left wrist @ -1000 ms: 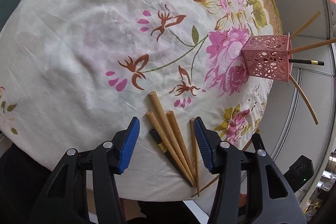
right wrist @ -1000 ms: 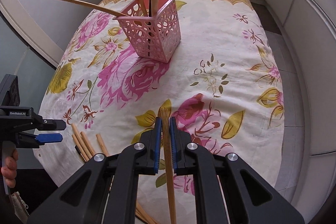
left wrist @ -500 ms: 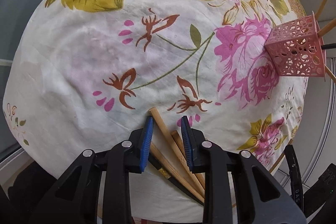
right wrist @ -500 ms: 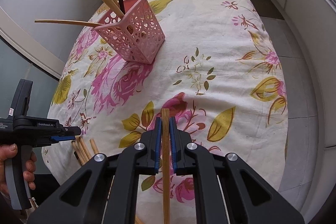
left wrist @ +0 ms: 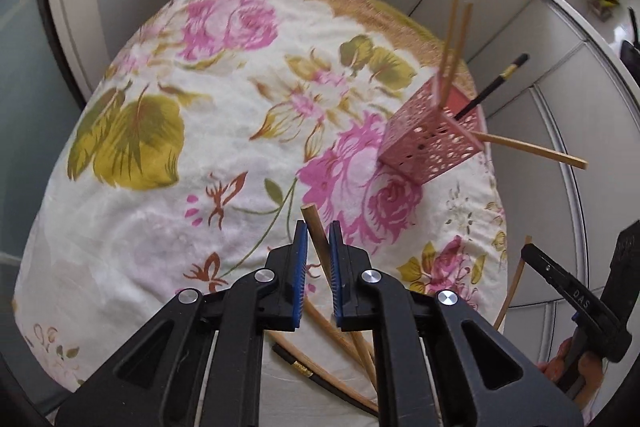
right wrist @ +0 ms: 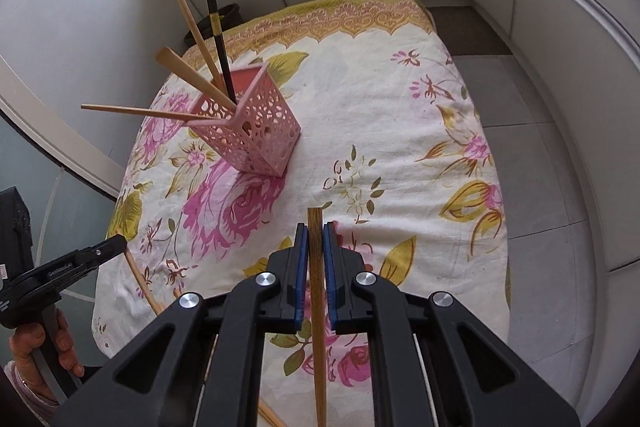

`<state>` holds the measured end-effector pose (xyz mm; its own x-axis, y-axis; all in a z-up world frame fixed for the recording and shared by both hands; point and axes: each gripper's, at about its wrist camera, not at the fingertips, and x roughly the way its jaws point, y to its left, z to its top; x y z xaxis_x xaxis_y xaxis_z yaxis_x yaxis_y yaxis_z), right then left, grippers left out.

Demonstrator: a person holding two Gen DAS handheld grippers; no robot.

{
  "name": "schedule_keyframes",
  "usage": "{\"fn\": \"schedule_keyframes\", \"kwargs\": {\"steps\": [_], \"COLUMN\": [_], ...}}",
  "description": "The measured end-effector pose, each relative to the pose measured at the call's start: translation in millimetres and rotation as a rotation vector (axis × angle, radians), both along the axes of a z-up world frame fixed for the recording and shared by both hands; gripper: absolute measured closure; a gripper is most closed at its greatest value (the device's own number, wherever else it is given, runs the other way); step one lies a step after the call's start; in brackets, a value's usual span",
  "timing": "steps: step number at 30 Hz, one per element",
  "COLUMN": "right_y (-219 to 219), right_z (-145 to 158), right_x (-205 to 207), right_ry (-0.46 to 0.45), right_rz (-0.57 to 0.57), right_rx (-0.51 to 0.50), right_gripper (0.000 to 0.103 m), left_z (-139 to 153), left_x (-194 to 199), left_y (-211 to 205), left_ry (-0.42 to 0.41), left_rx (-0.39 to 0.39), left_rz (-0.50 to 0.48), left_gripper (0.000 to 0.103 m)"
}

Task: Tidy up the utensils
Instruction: 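Carry both chopsticks upright to the holder, insert the left one and open the left tool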

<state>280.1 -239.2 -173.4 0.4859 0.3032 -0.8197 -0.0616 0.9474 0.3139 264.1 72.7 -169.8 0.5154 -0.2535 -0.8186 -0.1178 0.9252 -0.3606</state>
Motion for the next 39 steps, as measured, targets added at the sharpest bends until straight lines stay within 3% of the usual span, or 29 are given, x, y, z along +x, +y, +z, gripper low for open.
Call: {"fn": "schedule_keyframes", "kwargs": {"steps": [5,10,18,26,32,39], "right_y": [-11.0,-17.4,-15.9,-14.5,-11.4,-10.4], "right_z": [41.6,78.0,153.1,225.5,247.8,240.6], "right_x": [-30.2,-67.8,-93.3,-93.9,-83.0,-61.0], "right_ry": [-0.103,-0.185,-0.320,-0.436,-0.475,-0.464], "right_rz": [-0.073,-0.132,-0.182,-0.187,-0.167,-0.159], "right_rx": [0.006,0.020,0.055,0.091,0.099,0.116], "right_gripper": [0.095,0.095,0.095,0.095,0.095,0.095], "left_z": [61.5,107.4,171.3,230.8,237.2,193.0], "left_x": [-28.9,-57.4,-74.1,-45.6,1.6,62.2], "left_y": [-25.9,-47.1,-53.4,-65.3,-81.4,-97.5], "left_ry": [-0.234,-0.386,-0.557,-0.682,-0.699,-0.625], "left_rx": [0.063,0.118,0.156,0.171,0.194,0.207], "left_rz": [-0.115,-0.199,-0.246,-0.252,-0.235,-0.224], "left_gripper": [0.096,0.097,0.097,0.097,0.097,0.097]}}
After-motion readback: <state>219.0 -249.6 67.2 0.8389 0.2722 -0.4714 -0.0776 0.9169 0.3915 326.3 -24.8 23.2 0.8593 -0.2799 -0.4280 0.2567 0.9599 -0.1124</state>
